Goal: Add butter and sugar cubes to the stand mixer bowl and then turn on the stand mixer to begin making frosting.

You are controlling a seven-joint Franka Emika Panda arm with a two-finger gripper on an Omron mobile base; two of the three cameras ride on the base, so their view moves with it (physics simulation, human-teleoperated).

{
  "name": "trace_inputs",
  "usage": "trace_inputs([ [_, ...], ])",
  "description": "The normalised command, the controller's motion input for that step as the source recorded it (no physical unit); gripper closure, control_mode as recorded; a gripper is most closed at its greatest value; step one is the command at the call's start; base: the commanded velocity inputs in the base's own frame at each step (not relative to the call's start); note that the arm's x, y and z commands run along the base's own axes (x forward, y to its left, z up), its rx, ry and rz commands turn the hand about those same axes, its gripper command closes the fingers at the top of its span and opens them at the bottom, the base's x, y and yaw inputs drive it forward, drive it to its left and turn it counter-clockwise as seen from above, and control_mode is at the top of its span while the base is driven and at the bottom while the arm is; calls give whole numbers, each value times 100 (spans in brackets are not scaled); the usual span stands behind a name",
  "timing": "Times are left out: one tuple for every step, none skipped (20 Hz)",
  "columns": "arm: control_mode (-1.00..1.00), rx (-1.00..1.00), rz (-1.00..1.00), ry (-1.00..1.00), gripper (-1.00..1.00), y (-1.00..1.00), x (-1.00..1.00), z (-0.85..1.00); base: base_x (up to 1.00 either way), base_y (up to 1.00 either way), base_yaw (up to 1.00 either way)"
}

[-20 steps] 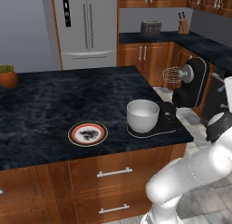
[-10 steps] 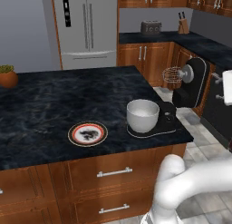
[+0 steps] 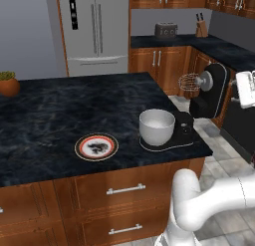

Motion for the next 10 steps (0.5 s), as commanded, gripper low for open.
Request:
trace_inputs([
  [-100,2,0,1,-100,70,0,6,0,0,0],
  [-100,1,0,2,-100,81,0,2,0,0,0],
  [-100,1,0,3,-100,85,-11,4,0,0,0],
  [-100,0,0,4,-100,89,-31,0,0,0,0],
  [-100,1,0,3,-100,89,-39,1,0,0,0],
  [-100,1,0,2,-100,89,-36,0,0,0,0],
  [-100,1,0,2,-100,91,-33,0,0,0,0],
  [-100,0,0,2,-100,94,-34,0,0,0,0],
  [-100,0,0,0,-100,98,-41,1,0,0,0],
  [-100,0,0,0,-100,100,-44,1,0,0,0],
])
